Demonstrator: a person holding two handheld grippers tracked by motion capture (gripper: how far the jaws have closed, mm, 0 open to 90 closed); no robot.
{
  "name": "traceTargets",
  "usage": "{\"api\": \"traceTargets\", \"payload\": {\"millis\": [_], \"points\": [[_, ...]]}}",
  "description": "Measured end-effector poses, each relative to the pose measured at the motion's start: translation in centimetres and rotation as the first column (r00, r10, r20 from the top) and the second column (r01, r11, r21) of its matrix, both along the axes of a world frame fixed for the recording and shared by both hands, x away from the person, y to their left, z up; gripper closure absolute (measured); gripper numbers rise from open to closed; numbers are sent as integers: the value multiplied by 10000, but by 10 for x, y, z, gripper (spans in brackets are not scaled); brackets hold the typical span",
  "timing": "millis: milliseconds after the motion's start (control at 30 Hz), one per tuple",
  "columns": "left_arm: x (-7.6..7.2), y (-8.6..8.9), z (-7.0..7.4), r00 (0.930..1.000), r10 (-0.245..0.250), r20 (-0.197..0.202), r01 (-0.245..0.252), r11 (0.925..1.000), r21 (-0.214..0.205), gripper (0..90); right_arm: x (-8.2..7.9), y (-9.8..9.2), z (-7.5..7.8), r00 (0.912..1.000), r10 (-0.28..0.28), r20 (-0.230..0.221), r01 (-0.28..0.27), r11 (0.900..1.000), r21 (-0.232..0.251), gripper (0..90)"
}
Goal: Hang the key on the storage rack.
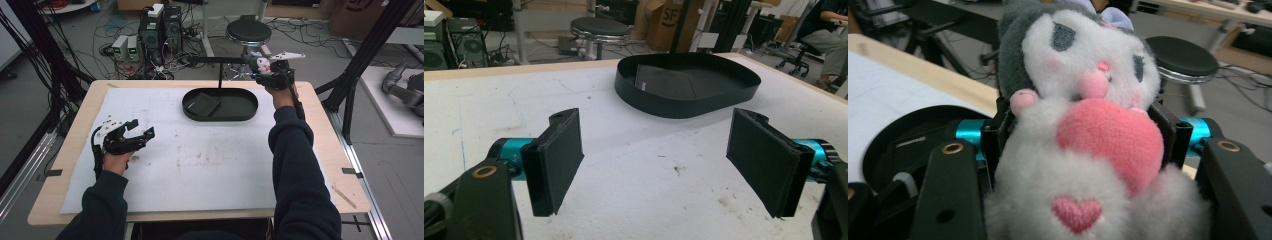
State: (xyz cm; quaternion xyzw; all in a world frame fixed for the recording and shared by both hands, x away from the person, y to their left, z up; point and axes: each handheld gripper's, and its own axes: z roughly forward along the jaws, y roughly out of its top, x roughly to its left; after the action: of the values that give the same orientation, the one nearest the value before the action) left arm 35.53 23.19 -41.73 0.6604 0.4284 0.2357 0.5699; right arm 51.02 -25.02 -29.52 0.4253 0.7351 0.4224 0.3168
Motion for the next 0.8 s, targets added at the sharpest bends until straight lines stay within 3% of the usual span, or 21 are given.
{"api": "traceTargets", "payload": {"millis": [167, 367, 467, 667, 800], "points": [[0, 0, 0, 10000, 21, -28, -21, 10000, 5, 221, 4, -3, -3, 9995, -303, -82, 304, 9995, 111, 408], [0, 1, 0, 10000, 44, -42, -44, 10000, 10, 221, 5, -3, -10, 9920, -1085, -646, 1021, 9901, -959, 408], [0, 1, 0, 10000, 54, -41, -54, 10000, 4, 221, 5, -5, -14, 9862, -1357, -944, 1248, 9857, -1129, 408], [0, 1, 0, 10000, 46, -23, -46, 10000, -9, 221, 4, -2, -25, 9842, -1423, -1049, 1279, 9828, -1334, 410], [0, 1, 0, 10000, 35, -39, -35, 10000, -6, 221, 5, 0, -40, 9785, -1392, -1522, 1169, 9822, -1469, 415]]}}
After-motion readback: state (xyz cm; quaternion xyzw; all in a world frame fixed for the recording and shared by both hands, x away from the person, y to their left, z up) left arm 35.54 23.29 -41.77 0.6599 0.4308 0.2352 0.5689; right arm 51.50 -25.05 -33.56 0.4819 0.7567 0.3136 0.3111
